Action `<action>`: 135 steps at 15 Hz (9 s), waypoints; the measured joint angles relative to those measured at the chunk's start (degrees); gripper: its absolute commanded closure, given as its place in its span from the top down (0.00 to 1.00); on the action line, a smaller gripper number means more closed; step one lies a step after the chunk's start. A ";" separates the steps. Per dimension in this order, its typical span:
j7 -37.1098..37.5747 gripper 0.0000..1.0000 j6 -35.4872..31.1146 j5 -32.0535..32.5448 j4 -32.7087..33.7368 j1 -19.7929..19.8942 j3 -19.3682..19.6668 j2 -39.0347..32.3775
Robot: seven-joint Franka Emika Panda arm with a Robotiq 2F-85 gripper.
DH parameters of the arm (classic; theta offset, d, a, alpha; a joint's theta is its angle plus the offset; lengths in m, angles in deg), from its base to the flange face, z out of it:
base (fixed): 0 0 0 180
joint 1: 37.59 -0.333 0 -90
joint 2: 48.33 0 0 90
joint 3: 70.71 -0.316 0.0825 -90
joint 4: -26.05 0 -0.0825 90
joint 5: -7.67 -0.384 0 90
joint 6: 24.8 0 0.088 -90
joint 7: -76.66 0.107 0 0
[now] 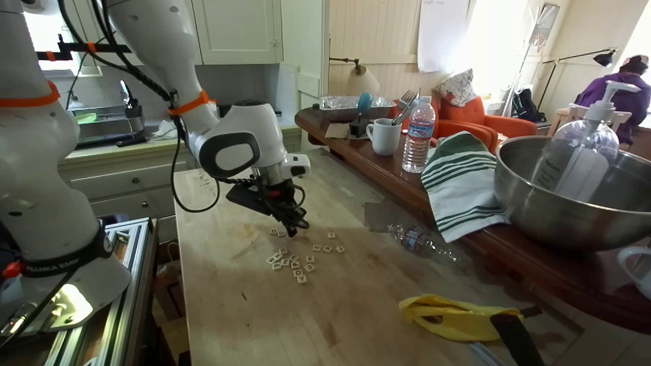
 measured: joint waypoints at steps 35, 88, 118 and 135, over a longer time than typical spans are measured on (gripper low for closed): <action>-8.99 0.00 4.88 -13.35 0.06 1.31 -4.81 1.25; -9.75 0.00 4.82 -13.84 0.02 -1.30 -6.87 1.01; 8.44 0.00 6.70 -24.68 -0.01 -2.28 -4.56 1.84; 2.61 0.00 3.37 -21.13 0.04 -1.94 -4.79 1.28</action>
